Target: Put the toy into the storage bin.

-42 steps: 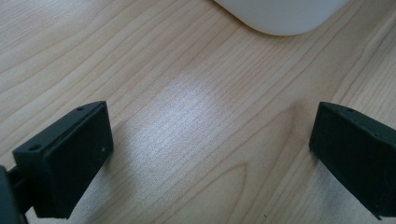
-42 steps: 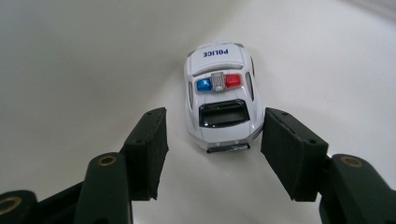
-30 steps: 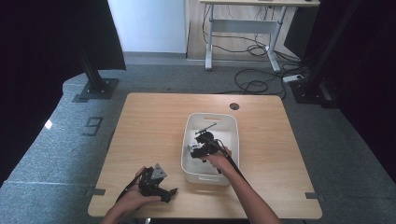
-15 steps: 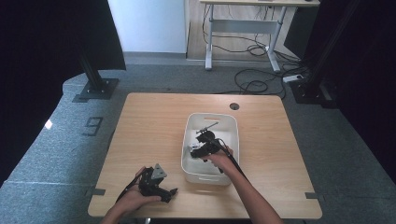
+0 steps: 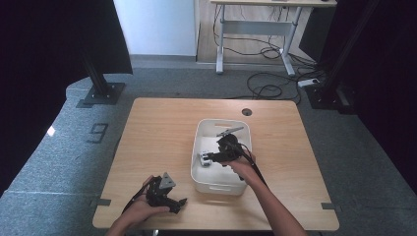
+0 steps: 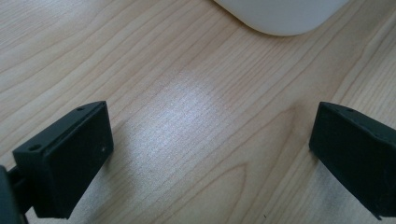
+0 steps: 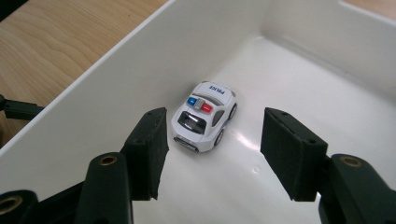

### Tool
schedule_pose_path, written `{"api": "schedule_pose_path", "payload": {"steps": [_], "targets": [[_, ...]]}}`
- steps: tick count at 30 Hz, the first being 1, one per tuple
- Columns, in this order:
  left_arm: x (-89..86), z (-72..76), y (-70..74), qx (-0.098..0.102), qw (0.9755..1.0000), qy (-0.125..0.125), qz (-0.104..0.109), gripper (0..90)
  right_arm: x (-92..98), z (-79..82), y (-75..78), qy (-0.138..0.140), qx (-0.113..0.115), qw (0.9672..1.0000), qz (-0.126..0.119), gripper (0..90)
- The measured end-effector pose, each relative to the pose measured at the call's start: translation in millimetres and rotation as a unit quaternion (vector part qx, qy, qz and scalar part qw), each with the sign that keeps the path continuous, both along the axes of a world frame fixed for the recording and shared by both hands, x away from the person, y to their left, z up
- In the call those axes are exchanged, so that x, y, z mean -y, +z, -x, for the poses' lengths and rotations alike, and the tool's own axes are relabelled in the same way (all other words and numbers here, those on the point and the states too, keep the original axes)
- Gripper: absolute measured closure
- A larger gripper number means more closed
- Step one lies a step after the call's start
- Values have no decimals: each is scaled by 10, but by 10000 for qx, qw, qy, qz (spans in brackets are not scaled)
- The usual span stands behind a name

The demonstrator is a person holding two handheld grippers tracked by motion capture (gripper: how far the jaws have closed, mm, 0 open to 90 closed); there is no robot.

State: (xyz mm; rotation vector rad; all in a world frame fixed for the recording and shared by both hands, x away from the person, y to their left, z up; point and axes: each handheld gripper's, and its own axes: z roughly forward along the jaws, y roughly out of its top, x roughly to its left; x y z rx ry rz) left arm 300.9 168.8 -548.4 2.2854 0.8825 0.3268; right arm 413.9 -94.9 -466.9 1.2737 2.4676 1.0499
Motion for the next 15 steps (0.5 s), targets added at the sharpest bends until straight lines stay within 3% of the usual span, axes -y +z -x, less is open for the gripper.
{"api": "schedule_pose_path", "payload": {"steps": [15], "targets": [[2, 1, 0, 2, 10000, 12, -3, 0, 531, 206, 134, -125, 515, 9977, -428, 416]]}}
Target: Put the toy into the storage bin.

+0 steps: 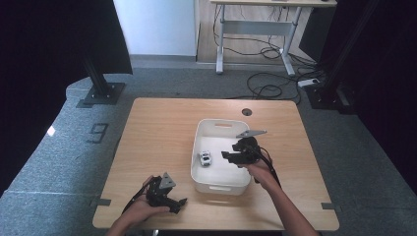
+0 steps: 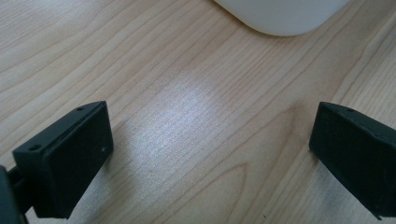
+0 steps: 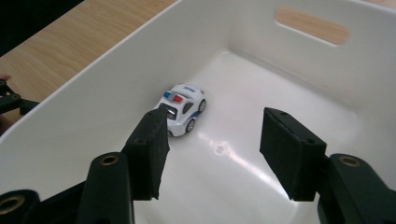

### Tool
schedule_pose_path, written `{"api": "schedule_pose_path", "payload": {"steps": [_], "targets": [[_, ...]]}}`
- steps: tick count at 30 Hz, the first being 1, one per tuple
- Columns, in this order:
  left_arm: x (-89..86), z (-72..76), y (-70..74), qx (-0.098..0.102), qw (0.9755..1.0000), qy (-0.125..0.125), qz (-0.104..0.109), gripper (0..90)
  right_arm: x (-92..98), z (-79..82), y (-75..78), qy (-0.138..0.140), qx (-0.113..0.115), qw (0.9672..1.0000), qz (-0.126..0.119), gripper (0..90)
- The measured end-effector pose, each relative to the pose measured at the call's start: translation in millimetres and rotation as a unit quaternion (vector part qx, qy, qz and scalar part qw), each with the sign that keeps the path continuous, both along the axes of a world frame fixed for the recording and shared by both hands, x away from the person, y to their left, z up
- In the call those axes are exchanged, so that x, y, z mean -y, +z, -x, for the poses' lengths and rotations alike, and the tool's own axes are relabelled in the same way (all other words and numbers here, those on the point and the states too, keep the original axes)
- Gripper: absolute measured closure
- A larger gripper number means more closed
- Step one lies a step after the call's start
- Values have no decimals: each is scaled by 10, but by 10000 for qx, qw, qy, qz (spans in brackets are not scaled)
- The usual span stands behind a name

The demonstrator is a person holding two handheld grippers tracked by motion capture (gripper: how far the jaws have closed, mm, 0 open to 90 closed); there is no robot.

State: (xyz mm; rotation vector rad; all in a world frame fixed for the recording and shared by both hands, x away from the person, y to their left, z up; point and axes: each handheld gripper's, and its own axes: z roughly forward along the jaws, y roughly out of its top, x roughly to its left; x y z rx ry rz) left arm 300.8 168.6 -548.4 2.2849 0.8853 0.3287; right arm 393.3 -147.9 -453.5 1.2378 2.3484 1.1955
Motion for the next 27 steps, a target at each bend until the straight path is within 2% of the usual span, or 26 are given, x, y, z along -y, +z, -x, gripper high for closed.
{"api": "schedule_pose_path", "payload": {"steps": [3, 11, 27], "targets": [[1, -1, 0, -1, 10000, 0, -3, 0, 96, 31, 11, -49, 130, 9999, 34, 417], [2, 0, 0, -2, 10000, 3, 1, 0, 352, 148, 53, -143, 417, 9990, -120, 417], [3, 0, -1, 0, 10000, 3, 6, 0, 932, 339, -8, -584, 649, 9958, -282, 416]]}}
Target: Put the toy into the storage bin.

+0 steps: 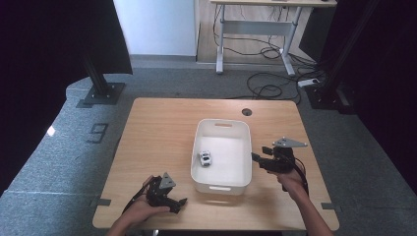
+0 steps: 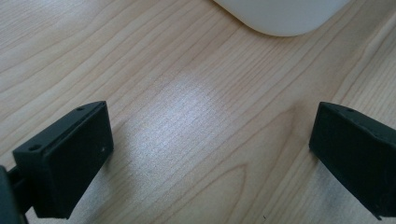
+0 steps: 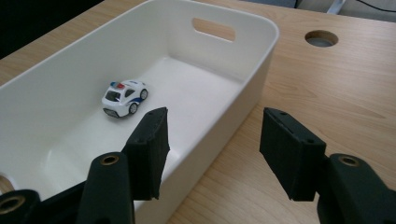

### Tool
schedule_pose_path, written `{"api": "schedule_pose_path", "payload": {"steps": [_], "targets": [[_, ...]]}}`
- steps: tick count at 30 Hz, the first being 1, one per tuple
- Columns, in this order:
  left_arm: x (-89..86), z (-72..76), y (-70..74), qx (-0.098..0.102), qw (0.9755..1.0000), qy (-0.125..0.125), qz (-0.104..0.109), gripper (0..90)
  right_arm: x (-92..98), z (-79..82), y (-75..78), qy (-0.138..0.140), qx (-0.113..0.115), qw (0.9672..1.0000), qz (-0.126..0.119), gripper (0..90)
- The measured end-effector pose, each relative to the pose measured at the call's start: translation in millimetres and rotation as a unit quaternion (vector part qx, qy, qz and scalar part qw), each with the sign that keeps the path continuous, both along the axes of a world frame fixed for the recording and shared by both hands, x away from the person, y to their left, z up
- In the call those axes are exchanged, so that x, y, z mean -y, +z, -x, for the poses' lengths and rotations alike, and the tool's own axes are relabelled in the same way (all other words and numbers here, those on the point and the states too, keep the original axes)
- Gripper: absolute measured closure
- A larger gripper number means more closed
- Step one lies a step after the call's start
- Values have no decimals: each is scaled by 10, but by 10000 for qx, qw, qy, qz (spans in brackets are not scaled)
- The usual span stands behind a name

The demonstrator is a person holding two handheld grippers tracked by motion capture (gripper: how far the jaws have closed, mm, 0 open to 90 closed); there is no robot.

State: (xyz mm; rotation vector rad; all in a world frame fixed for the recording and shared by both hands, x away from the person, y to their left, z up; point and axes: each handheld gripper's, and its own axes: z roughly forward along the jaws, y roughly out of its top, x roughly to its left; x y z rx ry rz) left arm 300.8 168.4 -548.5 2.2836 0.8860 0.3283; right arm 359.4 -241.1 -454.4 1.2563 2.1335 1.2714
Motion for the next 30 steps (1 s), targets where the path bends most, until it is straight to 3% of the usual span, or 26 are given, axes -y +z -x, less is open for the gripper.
{"api": "schedule_pose_path", "payload": {"steps": [14, 30], "targets": [[3, 1, 0, -1, 10000, 18, -1, 0, 384, 102, -144, -301, -76, 9995, 26, 410], [3, 3, -1, 1, 10000, 22, -2, 0, 675, 147, -358, -627, -300, 9975, 157, 404]]}}
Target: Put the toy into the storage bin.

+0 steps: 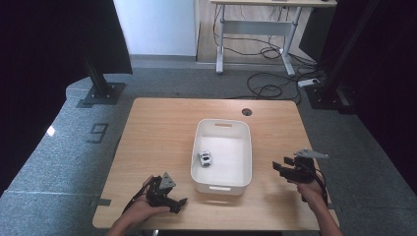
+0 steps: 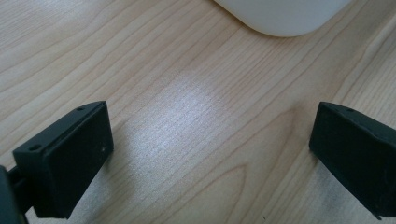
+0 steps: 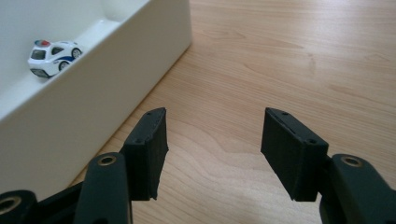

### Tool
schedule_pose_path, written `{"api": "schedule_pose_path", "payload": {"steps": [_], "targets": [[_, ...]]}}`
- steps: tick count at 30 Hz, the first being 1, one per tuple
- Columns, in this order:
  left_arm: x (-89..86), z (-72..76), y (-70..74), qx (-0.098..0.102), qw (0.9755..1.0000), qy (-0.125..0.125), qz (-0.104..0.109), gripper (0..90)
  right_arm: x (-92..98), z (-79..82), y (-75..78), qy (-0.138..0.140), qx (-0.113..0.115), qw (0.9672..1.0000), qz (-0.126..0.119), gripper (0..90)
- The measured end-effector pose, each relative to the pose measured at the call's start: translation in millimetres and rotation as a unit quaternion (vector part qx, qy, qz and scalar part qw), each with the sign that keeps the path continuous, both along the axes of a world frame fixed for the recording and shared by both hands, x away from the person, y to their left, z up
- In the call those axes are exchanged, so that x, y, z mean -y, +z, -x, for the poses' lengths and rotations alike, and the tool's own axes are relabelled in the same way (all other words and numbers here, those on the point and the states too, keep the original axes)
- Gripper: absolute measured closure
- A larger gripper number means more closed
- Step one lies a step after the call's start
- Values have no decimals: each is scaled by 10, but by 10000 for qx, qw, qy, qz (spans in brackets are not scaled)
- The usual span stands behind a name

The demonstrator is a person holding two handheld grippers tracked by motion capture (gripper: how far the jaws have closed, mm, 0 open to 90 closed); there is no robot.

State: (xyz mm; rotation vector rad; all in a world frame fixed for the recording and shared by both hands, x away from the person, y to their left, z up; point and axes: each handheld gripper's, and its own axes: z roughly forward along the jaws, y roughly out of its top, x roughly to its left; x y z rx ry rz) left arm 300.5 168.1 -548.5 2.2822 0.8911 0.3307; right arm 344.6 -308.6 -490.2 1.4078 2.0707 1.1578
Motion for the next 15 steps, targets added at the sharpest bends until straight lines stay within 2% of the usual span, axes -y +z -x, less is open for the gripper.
{"api": "schedule_pose_path", "payload": {"steps": [3, 7, 15], "targets": [[-1, 3, 0, 0, 10000, -7, 2, 0, 29, 5, -35, -51, -51, 10000, 19, 404], [-4, 8, 0, 0, 10000, -11, 6, 0, 34, -3, -96, -51, -117, 9998, 166, 401], [-6, 8, 0, -1, 10000, -18, 9, 0, 26, -17, -125, -52, -167, 9996, 208, 396]]}}
